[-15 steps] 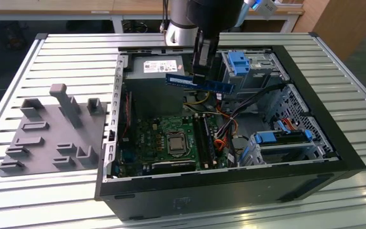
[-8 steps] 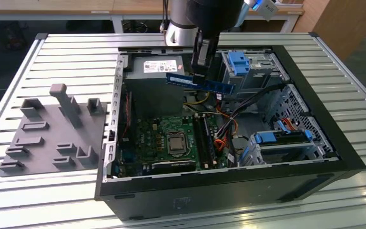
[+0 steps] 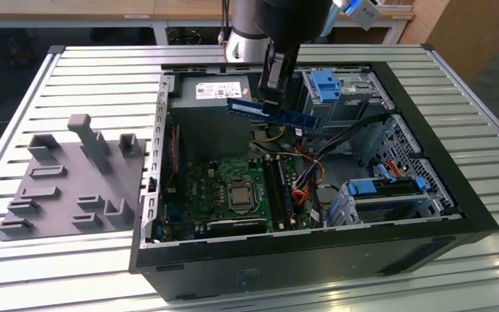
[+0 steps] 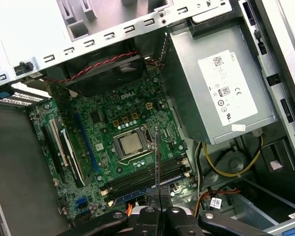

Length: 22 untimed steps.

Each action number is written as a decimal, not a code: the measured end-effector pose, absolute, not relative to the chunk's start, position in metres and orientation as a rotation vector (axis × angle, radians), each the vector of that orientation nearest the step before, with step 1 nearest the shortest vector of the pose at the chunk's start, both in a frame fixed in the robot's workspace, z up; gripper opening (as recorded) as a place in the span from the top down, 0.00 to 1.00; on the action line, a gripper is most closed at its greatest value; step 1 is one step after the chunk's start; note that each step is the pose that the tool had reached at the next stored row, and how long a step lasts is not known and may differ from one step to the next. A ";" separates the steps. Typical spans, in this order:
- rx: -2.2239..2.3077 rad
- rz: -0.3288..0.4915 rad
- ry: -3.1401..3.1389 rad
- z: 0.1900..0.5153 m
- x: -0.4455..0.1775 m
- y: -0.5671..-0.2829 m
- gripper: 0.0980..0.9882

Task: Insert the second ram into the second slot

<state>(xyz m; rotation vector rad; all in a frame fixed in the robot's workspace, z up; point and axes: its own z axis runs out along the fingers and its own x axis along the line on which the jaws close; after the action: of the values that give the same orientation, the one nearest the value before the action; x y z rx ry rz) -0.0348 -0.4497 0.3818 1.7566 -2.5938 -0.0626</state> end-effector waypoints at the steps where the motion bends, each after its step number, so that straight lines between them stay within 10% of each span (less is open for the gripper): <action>1: 1.750 -0.063 -2.598 0.382 -0.035 -0.450 0.98; 22: 1.617 -0.063 -2.685 0.382 -0.035 -0.450 0.98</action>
<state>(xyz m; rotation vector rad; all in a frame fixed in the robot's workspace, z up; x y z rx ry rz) -0.0348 -0.4497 0.3818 1.6173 -2.6853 -0.0632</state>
